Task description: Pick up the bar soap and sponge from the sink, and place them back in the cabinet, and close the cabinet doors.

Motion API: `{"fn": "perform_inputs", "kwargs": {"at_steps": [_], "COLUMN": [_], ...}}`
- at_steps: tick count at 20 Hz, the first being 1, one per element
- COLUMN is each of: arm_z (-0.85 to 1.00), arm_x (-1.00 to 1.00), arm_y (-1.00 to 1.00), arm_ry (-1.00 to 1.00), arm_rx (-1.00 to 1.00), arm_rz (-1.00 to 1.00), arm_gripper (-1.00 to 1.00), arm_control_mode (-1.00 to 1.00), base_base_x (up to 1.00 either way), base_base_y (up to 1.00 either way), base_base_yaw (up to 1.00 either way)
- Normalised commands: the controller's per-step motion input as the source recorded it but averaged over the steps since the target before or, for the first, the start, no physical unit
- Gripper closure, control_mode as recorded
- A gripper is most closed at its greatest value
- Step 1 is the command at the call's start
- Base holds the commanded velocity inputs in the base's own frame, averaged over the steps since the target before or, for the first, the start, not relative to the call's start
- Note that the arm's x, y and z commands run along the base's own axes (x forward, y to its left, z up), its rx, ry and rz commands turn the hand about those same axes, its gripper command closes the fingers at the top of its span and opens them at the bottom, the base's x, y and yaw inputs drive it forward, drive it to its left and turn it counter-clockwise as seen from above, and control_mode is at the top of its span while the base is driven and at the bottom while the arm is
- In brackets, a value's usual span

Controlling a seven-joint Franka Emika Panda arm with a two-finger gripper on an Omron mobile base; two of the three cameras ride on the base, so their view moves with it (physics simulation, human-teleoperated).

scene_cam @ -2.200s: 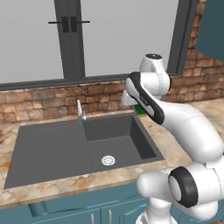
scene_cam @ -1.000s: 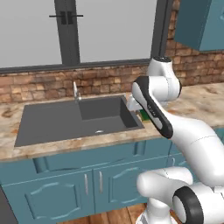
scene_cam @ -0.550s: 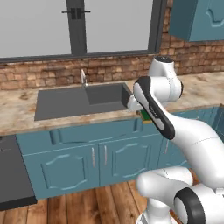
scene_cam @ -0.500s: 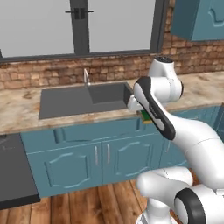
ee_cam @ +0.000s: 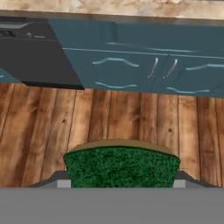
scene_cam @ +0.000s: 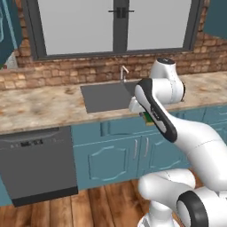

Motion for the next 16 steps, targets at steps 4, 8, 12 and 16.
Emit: {"fn": "perform_inputs", "kwargs": {"at_steps": [4,8,12,16], "arm_z": [0.0,0.0,0.0,0.0], "arm_x": [0.0,0.0,0.0,0.0], "arm_y": [0.0,0.0,0.0,0.0], "arm_ry": [0.0,0.0,0.0,0.0], "arm_rx": [0.0,0.0,0.0,0.0], "arm_rz": [0.0,0.0,0.0,0.0], "arm_gripper": [1.0,1.0,1.0,1.0], "arm_control_mode": [1.0,1.0,1.0,1.0], "base_base_x": [-0.01,0.02,0.13,0.25], "base_base_y": [1.0,1.0,0.92,0.72], "base_base_yaw": [0.0,0.0,-0.01,0.0]}}
